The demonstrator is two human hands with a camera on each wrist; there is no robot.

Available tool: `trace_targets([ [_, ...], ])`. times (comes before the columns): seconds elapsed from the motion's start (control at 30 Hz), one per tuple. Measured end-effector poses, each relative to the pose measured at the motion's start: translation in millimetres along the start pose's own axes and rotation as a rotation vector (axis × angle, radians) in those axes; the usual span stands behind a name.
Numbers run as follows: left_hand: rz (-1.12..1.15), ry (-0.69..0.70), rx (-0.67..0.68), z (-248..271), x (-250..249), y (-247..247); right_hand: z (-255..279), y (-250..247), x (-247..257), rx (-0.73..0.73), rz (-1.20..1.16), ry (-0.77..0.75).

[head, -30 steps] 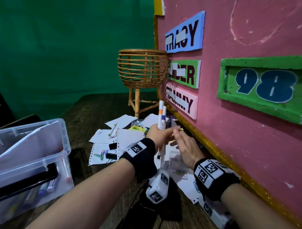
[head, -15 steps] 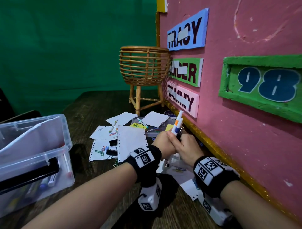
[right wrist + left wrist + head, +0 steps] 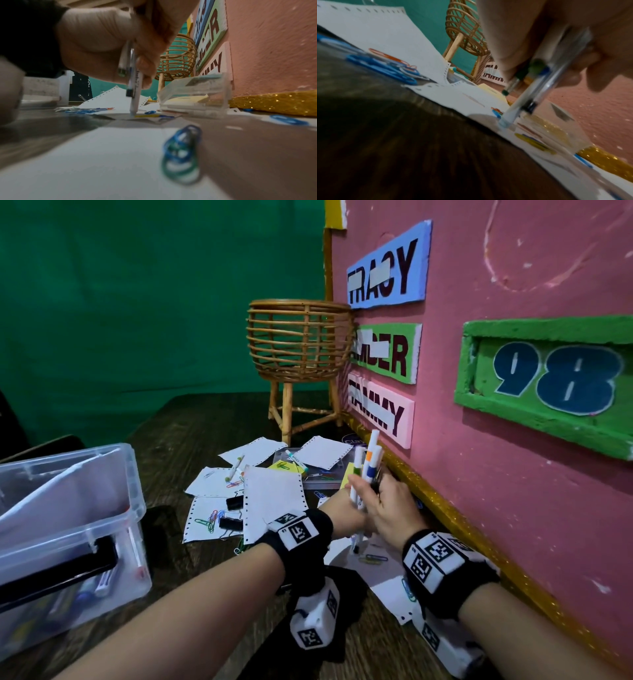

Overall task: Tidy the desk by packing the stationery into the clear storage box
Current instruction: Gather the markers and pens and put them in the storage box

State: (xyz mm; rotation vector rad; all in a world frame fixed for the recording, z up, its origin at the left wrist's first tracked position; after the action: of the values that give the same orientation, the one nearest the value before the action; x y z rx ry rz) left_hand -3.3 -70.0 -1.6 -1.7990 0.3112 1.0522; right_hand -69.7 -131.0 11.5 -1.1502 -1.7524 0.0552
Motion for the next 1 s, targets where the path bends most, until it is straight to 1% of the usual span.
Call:
trace_targets([
  [0.07,-0.073,0.031,0.063,3.8,5.0,-0.9,0.5,2.4,-2.4,0.062,-0.017,0.023],
  [0.13,-0.07,-0.033,0.157,6.0,15.8,-1.6,1.9,4.6,-5.3,0.112,-0.047,0.043],
  [0.17,-0.083,-0.099,0.213,8.5,17.1,-2.4,2.3,5.1,-5.9,0.126,-0.059,0.047],
  [0.23,-0.062,-0.169,0.256,11.0,22.5,-2.4,2.5,5.0,-4.8,0.138,-0.057,0.063],
  [0.3,-0.017,-0.151,0.228,13.8,19.8,-2.0,1.2,4.2,-4.1,0.133,-0.058,0.095],
  [0.33,0.01,-0.125,0.178,14.3,18.1,-1.4,0.4,3.9,-4.8,0.121,-0.06,0.108],
  [0.4,0.053,-0.125,0.111,15.7,14.6,0.8,-1.4,4.9,-10.1,0.083,-0.05,0.126],
  [0.43,0.048,-0.125,0.097,14.9,13.9,1.9,-2.5,5.7,-13.3,0.07,-0.046,0.137],
  [0.5,0.041,-0.077,0.066,13.7,8.5,0.3,-2.2,7.5,-15.2,0.076,-0.021,0.163],
  [0.53,0.093,-0.047,0.045,12.7,4.0,-0.7,-1.1,7.5,-13.7,0.076,-0.001,0.157],
  [0.6,0.108,0.021,0.039,8.0,-3.8,-4.7,-0.2,4.3,-8.1,0.003,0.054,0.089],
  [0.7,-0.049,0.064,0.127,-2.8,-14.6,-11.5,-0.4,-2.8,-2.0,-0.122,0.087,0.004],
  [0.73,-0.106,0.053,0.178,-6.2,-16.9,-15.5,-0.6,-4.3,-0.9,-0.131,0.083,-0.007],
  [0.77,-0.197,0.003,0.235,-9.3,-16.9,-20.5,-0.4,-5.0,-0.2,-0.13,0.081,-0.007],
  [0.8,-0.332,-0.031,0.251,-13.8,-15.3,-28.0,-0.7,-5.6,0.6,-0.123,0.086,-0.001],
  [0.83,-0.468,-0.056,0.21,-19.7,-11.1,-37.4,-0.6,-6.7,1.2,-0.121,0.095,0.01],
  [0.9,-0.665,-0.088,0.017,-32.9,1.4,-62.8,-1.6,-8.5,2.1,-0.122,0.147,0.038],
  [0.97,-0.735,-0.218,-0.204,-45.8,24.5,-95.7,-3.8,-6.7,2.1,-0.073,0.248,0.072],
  [1.0,-0.739,-0.301,-0.282,-48.8,37.7,-113.1,-5.3,-4.9,1.4,-0.046,0.303,0.089],
])
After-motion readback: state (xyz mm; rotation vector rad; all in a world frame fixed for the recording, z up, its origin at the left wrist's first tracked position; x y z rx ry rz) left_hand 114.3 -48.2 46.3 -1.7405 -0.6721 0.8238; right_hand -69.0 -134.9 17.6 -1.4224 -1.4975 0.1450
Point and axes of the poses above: each hand's wrist, its own z-axis away from the middle knuckle, its own y-axis out of the palm, x = y × z, the point moved 2 cm from there along -z, towards the middle knuckle, and after that the axes turned 3 degrees about -x, right-handed, at the moved point
